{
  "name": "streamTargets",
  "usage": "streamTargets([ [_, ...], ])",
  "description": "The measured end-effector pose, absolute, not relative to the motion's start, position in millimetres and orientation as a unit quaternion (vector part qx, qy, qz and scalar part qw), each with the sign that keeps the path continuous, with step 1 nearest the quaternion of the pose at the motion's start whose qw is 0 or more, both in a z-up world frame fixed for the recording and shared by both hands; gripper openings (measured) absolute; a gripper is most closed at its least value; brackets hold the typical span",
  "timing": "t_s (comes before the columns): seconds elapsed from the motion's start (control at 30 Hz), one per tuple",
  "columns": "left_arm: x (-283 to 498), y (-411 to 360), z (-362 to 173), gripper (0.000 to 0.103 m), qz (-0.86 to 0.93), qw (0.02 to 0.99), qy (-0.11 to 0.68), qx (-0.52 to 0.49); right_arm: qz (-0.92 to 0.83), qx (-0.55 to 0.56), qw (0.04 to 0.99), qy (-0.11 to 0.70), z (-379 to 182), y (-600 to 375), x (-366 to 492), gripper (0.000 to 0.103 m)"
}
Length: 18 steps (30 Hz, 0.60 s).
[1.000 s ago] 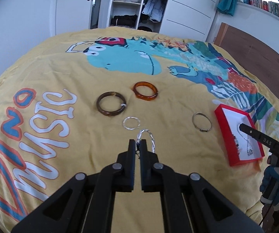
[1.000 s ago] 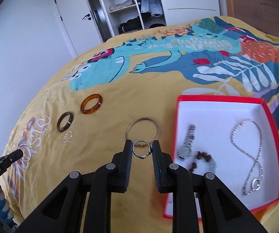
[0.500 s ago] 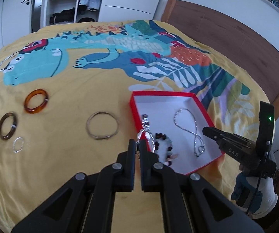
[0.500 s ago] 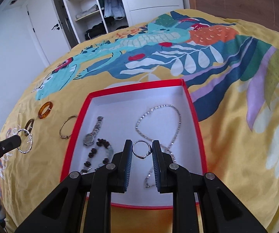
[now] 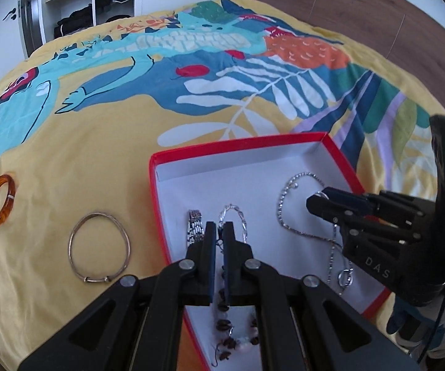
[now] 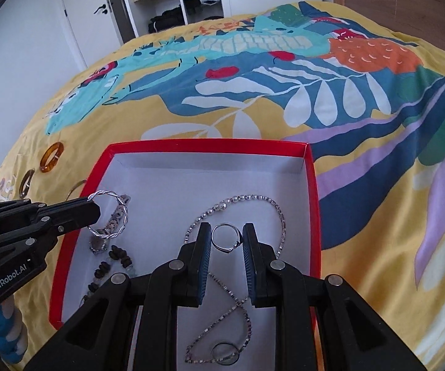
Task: Organize jewelry
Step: 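Lower hoop and ring into the box and open both grippers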
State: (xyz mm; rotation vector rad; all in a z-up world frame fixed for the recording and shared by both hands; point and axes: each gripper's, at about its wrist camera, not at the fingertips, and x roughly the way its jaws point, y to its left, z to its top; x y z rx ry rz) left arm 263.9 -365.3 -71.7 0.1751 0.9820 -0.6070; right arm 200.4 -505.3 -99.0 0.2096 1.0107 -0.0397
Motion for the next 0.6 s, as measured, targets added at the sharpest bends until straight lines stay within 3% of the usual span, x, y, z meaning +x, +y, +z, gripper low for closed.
streamTargets([
  [0.6, 257, -374, -94, 0.007, -0.278, 0.841, 0.454, 0.102, -0.010, 0.017, 0.869, 0.495, -118, -498, 199, 0.023],
])
